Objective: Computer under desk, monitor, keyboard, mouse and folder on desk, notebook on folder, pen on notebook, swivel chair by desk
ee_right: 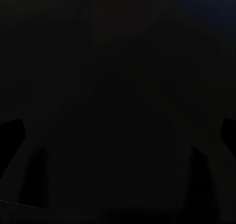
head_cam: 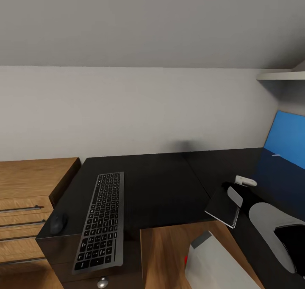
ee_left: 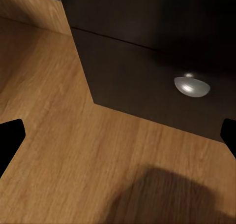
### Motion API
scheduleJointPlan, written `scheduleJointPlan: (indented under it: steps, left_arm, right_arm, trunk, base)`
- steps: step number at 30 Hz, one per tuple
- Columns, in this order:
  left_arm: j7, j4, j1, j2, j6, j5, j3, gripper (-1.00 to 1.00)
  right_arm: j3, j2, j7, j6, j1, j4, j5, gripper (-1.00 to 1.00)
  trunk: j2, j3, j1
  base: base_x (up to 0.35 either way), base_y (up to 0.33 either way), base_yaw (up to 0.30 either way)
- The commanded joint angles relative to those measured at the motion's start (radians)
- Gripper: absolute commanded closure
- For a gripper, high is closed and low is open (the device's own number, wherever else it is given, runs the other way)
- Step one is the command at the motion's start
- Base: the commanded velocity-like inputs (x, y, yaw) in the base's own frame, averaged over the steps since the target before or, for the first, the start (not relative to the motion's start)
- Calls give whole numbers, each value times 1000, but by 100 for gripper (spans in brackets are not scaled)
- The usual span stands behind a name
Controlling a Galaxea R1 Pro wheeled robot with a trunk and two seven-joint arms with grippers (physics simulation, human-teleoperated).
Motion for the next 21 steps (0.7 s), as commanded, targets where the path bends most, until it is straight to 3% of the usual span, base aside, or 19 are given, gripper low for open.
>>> scheduleJointPlan:
  steps: [1, 8, 21]
  left_arm:
    - [6, -1, -1, 1, -7, 10, -5, -100]
    - [5, -1, -1, 1, -7, 10, -5, -100]
    - [3, -1, -1, 1, -7, 8, -5, -100]
  right_arm:
    - [8, -1, -6, 13, 0, -3, -5, -100]
    - [9, 0, -5, 29, 0, -6, -5, -100]
    - [10, 2, -5, 31, 1, -6, -5, -100]
  trunk:
    - [0, -1, 0]
    - [0, -1, 0]
    - [0, -1, 0]
  base:
    - [0, 0, 0]
    - [-19, 0, 0]
    - [-124, 57, 0]
